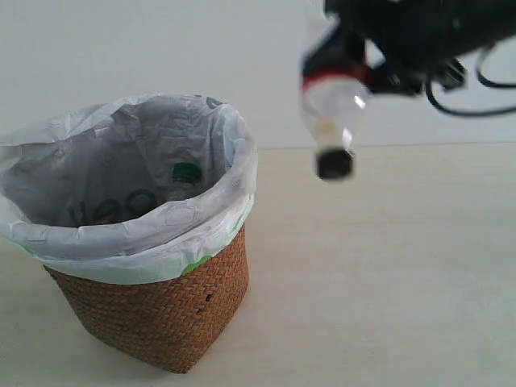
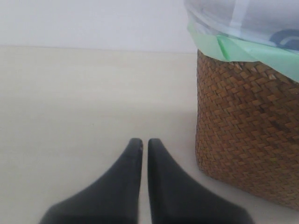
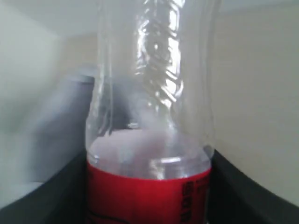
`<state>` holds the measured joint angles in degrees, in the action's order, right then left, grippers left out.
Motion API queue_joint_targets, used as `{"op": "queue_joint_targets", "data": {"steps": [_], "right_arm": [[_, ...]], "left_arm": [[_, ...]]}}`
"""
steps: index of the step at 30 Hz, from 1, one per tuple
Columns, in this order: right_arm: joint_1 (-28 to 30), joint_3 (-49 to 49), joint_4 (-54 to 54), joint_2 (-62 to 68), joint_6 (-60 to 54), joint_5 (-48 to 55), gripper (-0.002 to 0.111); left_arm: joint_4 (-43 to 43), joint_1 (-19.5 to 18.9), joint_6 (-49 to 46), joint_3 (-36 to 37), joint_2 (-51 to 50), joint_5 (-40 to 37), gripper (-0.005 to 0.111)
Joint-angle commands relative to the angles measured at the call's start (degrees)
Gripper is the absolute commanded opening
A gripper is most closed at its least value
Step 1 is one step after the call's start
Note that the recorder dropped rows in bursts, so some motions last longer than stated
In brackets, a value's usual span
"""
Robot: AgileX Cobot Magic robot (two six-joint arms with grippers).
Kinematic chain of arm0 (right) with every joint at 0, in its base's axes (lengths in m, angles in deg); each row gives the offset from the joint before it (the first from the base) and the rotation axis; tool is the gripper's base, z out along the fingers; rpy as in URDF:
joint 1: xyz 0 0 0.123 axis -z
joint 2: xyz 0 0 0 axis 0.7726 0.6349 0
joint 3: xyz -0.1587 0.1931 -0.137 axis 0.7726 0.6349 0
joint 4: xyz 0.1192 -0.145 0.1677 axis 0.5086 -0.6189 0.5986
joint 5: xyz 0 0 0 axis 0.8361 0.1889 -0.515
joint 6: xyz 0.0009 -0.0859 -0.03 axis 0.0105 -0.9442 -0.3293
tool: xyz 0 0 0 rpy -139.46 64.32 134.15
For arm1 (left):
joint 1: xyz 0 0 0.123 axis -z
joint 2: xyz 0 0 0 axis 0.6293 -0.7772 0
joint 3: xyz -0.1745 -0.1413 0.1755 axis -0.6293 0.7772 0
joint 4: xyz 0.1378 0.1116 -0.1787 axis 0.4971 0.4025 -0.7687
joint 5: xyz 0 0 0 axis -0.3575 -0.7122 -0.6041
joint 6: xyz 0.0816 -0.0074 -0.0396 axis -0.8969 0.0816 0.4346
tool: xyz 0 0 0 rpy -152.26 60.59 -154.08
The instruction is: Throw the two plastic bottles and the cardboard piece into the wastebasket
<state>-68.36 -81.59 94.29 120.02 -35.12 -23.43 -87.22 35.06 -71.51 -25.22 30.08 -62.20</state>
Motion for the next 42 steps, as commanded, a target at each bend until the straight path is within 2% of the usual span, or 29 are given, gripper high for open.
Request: {"op": "queue_joint_targets", "data": {"steps": [1,2,3,5,7,12,17,19,23,31,33,36,40,42], "right_arm": [[-1.89,-13.55,23.9,2.52,-9.54,5.18,0.086],[-2.21,-15.74,19.39,3.46,-4.96,6.08,0.103],[-2.21,-16.23,16.52,3.91,-3.54,7.08,0.105],[-2.21,-16.21,9.16,4.9,-2.9,9.07,0.105],[-2.21,-14.64,8.54,5.85,-3.28,9.16,0.105],[-2.09,-14.4,-14.56,6.31,4.41,9.16,0.105],[-2.09,-14.4,-37.76,6.31,13.48,14.81,0.105],[-2.09,-13.72,-42.34,6.31,16.25,16.31,0.105],[-2.09,-10.12,-45.92,6.31,17.3,17.02,0.105],[-2.19,2.64,-43.13,6.31,16.06,9.6,0.103],[-2.19,4.63,-40.53,6.31,13.97,8.47,0.096],[-2.19,6.83,-33.94,6.31,10.25,8.26,0.076],[-2.19,7.24,-26.63,6.31,8.62,10.03,0.044],[-2.19,7.24,-23.03,5.85,4.35,11.81,0.029]], "left_arm": [[0.32,-0.16,-0.26,0.2,0.14,-0.04,0.004],[0.32,-0.16,-0.26,0.2,0.14,-0.04,0.004],[0.32,-0.16,-0.26,0.2,0.14,-0.04,0.004],[0.32,-0.16,-0.26,0.2,0.14,-0.04,0.004],[0.32,-0.16,-0.26,0.2,0.14,-0.04,0.004],[0.32,-0.16,-0.26,0.2,0.14,-0.04,0.004],[0.32,-0.16,-0.26,0.2,0.14,-0.04,0.004],[0.32,-0.16,-0.26,0.2,0.14,-0.04,0.004],[0.32,-0.16,-0.26,0.2,0.14,-0.04,0.004],[0.32,-0.16,-0.26,0.2,0.14,-0.04,0.004],[0.32,-0.16,-0.26,0.2,0.14,-0.04,0.004],[0.32,-0.16,-0.26,0.2,0.14,-0.04,0.004],[0.32,-0.16,-0.26,0.2,0.14,-0.04,0.004],[0.32,-0.16,-0.26,0.2,0.14,-0.04,0.004]]}}
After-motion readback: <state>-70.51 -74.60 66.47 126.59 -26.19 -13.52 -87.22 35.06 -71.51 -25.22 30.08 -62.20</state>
